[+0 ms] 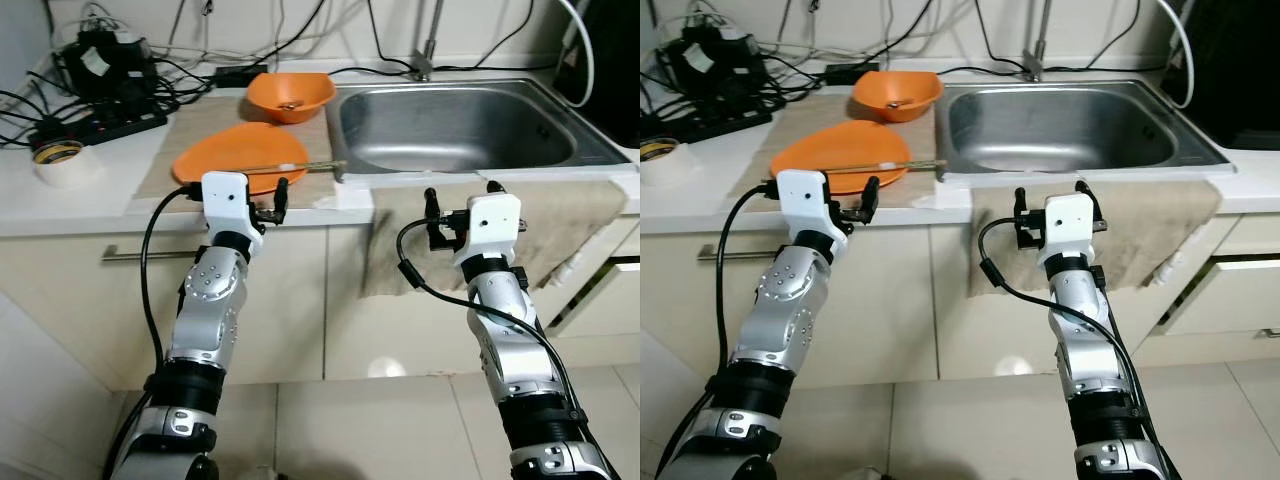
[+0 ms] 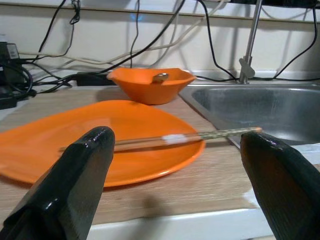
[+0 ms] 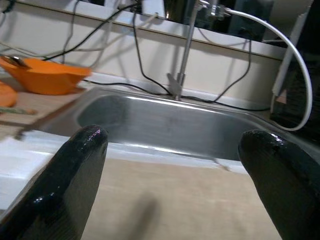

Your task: Kitchen organization

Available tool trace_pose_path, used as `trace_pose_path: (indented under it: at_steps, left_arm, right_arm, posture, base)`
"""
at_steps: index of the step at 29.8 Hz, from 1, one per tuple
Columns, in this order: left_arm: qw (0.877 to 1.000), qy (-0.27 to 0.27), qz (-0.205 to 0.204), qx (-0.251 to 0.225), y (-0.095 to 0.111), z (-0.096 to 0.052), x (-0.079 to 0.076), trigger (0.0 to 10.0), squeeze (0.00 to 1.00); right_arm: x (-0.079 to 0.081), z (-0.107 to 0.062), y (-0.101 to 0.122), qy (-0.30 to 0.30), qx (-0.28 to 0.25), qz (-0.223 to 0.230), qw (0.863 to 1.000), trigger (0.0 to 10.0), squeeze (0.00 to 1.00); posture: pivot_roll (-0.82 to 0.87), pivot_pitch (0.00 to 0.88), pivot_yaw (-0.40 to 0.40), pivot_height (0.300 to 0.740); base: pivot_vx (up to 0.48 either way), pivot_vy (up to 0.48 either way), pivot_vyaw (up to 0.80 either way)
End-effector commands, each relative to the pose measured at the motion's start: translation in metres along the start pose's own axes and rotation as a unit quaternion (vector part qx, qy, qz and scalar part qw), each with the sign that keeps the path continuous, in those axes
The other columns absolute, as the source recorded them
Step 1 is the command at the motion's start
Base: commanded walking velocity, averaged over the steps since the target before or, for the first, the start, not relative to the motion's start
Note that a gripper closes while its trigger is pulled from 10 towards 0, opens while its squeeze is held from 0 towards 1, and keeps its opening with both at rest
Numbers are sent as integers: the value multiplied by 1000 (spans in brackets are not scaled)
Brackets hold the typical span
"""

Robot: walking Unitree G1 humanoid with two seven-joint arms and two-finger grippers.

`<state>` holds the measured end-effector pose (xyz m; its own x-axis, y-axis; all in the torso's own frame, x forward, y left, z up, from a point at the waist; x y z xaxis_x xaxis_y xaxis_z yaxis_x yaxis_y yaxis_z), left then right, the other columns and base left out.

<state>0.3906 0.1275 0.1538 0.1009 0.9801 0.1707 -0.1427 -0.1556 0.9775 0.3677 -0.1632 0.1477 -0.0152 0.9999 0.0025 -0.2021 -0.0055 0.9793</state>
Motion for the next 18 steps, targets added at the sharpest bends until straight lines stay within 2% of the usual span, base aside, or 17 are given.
trace_pose_path:
  at_steps: [1, 10, 16, 18]
  left_arm:
    - [1000, 2, -4, -7, 6, 1, -2, 10000, 0]
    - [1000, 12, -10, 0, 5, 2, 1, 10000, 0]
    - [1000, 23, -2, 3, 5, 2, 5, 10000, 0]
    - [1000, 17, 5, -12, 11, 2, 2, 10000, 0]
  right_arm:
    - [-5, -1, -1, -4, 5, -1, 1000, 10000, 0]
    - [-3, -1, -1, -1, 6, -2, 1000, 10000, 0]
    - [-2, -1, -2, 1, 8, -3, 1000, 10000, 0]
    - [0, -1, 0, 4, 1, -5, 1000, 10000, 0]
  posture:
    - [-22, 0, 52, 736]
    - [-19, 0, 49, 736]
    - [-16, 0, 49, 736]
    - [-16, 0, 50, 736]
  base:
    - [0, -465, 0]
    - [29, -435, 0]
    - [0, 0, 0]
    - [122, 0, 0]
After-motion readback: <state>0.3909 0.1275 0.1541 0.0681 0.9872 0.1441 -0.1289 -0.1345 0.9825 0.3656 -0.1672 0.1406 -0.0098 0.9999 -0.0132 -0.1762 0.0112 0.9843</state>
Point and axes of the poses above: a point about 5 cm out from each wrist's last joint towards the gripper, its own z axis pointing out of the wrist towards the gripper, its own y axis along the axis of the wrist's last joint, x = y × z, the point moved 5 cm from there along z, pointing out of the wrist towards the gripper, and after that the axes turned 11 degrees about z, right-handed, at the moved point
